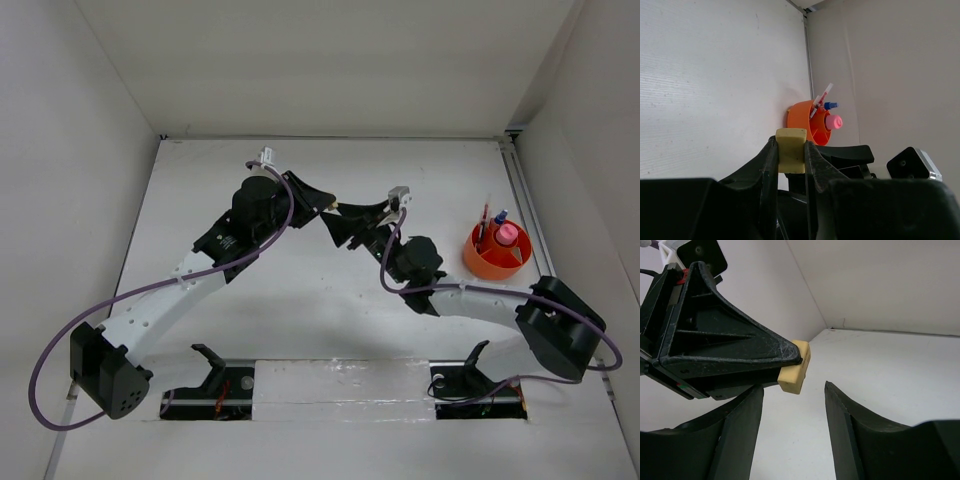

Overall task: Sort the stationery into containers
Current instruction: Pick up the stationery from the center of the board, then place the stationery in the storage box.

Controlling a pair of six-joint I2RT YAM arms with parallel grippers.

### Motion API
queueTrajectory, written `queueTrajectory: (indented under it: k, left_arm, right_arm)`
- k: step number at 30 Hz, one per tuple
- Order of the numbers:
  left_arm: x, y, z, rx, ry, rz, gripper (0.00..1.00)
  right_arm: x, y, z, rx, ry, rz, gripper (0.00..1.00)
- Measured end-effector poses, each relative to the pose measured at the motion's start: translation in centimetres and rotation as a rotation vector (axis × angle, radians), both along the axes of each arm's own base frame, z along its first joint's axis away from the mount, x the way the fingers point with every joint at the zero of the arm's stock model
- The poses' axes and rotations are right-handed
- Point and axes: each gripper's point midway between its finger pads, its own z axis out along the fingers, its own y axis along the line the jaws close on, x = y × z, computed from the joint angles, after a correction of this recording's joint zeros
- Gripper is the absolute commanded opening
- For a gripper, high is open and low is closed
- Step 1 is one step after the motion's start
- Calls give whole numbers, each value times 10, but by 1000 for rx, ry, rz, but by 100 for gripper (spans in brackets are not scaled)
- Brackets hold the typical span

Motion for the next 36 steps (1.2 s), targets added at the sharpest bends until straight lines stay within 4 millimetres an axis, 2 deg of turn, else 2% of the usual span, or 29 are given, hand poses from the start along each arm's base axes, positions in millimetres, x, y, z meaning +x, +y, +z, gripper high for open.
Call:
queueTrajectory:
  k: [8, 17, 29, 36]
  left_arm:
    - [0, 0, 1, -3, -4, 0, 0]
    - [2, -3, 2, -12, -8, -5, 0]
    - [4, -6, -2, -12, 1, -13, 0]
    - [11, -1, -9, 2, 12, 19, 0]
  right_arm:
    - [3, 0, 3, 6, -19, 4, 57]
    - [10, -10, 14, 32, -59, -3, 57]
    - [19, -9, 5, 63, -54, 1, 55]
    - [26, -3, -2, 80, -47, 4, 48]
